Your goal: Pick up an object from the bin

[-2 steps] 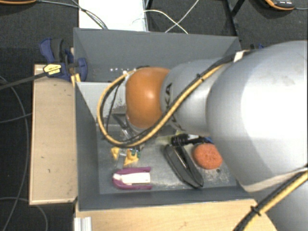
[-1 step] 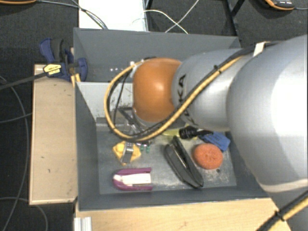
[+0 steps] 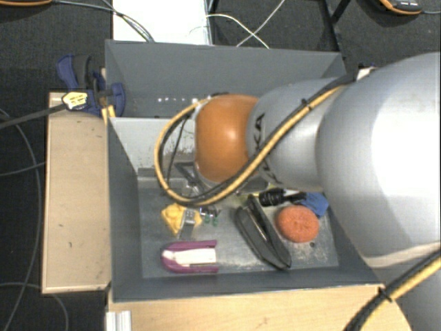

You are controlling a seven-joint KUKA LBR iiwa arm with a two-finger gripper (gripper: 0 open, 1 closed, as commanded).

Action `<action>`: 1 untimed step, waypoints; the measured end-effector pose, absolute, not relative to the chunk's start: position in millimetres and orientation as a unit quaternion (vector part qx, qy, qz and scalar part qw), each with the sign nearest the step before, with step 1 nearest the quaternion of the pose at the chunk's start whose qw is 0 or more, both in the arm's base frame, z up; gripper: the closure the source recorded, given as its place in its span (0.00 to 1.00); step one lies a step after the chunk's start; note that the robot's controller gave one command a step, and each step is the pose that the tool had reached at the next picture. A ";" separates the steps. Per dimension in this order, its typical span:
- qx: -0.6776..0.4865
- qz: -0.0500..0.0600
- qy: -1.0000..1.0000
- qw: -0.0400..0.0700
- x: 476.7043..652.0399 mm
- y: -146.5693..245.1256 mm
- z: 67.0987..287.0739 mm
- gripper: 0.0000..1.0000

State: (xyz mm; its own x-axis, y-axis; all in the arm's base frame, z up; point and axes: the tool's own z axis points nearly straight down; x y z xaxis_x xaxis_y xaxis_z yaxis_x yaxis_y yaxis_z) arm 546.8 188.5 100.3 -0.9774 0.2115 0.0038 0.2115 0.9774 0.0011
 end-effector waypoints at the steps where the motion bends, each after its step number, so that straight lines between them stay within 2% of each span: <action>1: -0.197 -0.002 -0.980 -0.001 557.3 183.6 70.2 0.00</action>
Offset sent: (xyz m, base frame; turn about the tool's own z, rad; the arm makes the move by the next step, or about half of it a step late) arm 0.0069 0.0067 -0.0303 0.1821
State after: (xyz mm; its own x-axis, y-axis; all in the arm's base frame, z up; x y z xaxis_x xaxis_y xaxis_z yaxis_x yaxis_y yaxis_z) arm 557.3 183.6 70.2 -0.9224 0.3861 -0.0012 0.3861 0.9224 0.0044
